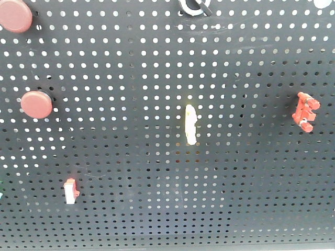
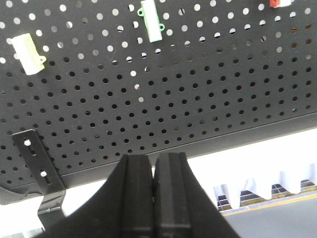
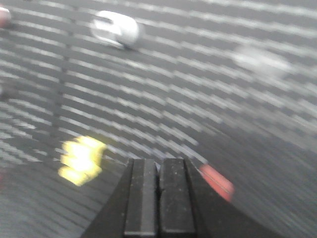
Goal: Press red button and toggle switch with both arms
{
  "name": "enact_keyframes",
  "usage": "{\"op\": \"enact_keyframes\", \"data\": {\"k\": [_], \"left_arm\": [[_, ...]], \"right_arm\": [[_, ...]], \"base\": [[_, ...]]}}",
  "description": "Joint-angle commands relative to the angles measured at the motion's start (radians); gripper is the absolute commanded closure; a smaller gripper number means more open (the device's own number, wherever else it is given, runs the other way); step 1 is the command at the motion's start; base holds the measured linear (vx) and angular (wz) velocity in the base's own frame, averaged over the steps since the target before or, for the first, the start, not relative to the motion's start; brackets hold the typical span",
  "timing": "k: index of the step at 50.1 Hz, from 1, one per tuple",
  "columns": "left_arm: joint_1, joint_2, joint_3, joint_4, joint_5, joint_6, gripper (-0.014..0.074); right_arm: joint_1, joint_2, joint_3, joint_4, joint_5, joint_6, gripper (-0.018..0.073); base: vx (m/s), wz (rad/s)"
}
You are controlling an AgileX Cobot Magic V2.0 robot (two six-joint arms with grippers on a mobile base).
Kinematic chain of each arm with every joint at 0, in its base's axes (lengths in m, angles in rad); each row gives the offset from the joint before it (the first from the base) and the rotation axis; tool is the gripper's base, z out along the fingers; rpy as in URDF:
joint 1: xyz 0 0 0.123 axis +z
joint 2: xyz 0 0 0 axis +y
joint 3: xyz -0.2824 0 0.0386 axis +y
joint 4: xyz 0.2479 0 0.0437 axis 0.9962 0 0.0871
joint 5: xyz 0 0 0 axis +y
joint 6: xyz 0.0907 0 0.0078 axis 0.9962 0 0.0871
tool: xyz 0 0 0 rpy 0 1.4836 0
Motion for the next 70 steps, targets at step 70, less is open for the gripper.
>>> {"op": "enact_keyframes", "data": {"k": [70], "left_arm": [[-0.003,-0.006,0.033,-0.01,-0.081,-0.007,0.0595]], "right_arm": [[-0.318,-0.537,0.896,0.21,-0.234,-0.049,0.0559]], "base": [[0.0,0.0]]}}
